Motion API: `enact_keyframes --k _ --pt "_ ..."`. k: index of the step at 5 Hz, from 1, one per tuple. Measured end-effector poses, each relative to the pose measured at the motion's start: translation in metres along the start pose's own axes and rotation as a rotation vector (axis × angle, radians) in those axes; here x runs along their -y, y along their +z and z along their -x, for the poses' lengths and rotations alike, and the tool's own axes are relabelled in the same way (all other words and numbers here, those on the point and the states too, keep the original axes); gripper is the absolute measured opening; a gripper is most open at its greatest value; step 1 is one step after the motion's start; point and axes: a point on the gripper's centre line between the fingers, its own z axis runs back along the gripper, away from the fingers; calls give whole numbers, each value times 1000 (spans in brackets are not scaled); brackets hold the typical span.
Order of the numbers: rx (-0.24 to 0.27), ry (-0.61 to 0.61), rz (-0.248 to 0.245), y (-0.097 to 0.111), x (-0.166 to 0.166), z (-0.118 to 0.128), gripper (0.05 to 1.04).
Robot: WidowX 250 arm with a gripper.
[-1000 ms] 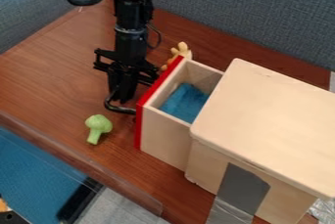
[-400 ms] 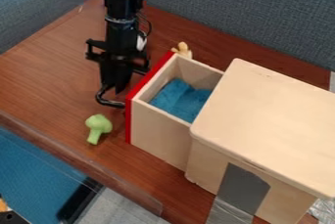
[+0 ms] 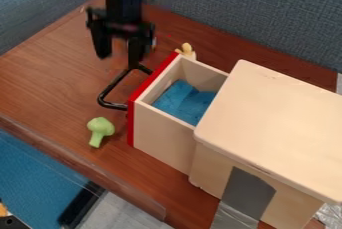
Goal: Open the drawer
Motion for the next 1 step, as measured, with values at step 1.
enact_keyframes --k 1 --pt "83 5 -9 24 -5 5 1006"
